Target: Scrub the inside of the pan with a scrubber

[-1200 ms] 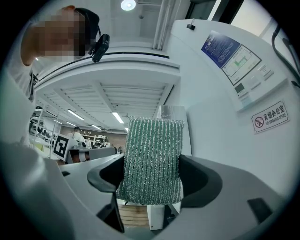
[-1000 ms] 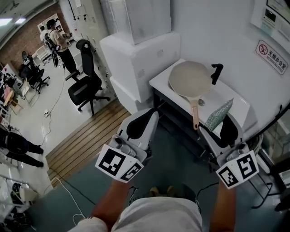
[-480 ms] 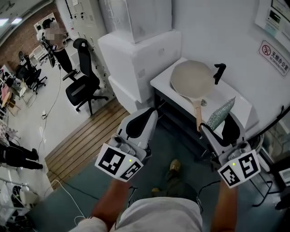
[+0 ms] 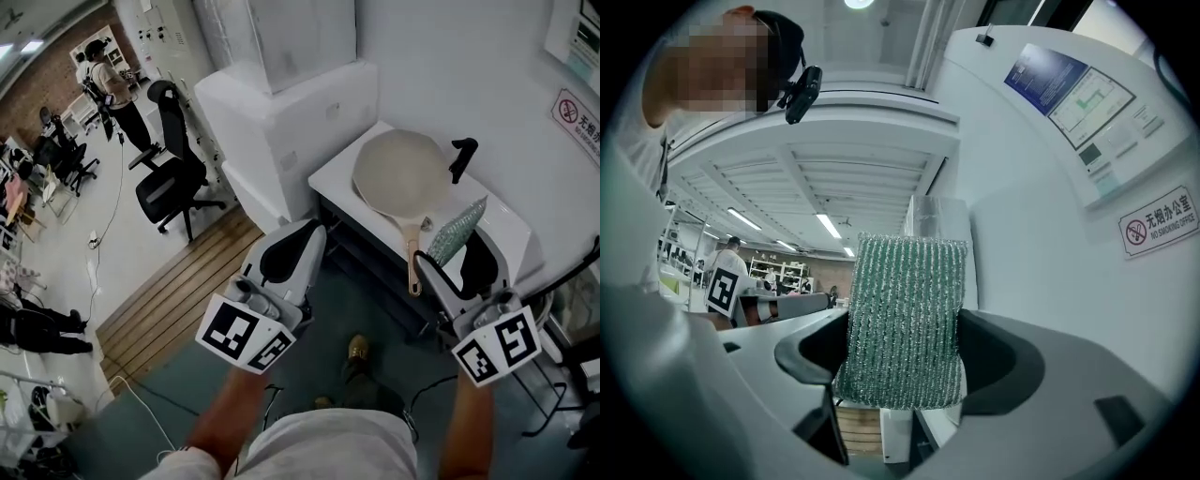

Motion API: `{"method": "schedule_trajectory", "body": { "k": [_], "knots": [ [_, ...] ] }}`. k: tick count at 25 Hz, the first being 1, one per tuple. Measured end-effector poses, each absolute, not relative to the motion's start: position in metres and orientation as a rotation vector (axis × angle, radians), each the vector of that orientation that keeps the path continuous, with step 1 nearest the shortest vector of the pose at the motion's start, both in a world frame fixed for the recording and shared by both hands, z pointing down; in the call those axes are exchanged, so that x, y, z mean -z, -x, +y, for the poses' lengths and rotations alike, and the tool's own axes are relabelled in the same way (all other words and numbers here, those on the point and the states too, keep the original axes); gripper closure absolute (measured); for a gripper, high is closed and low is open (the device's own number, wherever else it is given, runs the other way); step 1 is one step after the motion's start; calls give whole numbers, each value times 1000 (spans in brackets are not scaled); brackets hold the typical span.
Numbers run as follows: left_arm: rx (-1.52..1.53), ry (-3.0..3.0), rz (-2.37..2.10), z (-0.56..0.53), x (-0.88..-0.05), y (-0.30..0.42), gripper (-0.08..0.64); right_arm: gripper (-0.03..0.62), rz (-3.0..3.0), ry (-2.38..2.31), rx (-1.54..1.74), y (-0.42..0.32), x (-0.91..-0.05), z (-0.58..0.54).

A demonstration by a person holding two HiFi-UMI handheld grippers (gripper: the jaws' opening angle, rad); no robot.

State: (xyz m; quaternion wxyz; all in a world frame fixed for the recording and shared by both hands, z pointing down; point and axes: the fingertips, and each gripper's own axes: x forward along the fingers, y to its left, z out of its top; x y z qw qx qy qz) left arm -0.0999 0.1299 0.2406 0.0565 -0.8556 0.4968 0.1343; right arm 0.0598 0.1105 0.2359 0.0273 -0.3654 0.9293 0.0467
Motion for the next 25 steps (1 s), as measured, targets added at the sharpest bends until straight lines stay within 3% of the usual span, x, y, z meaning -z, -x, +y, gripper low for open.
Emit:
{"method": "schedule_trajectory", "body": {
  "k": [25],
  "knots": [
    [-275,2578,1622,-114,-251,80,543,240,2970,1086,-150,-69,-237,-134]
  ]
}}
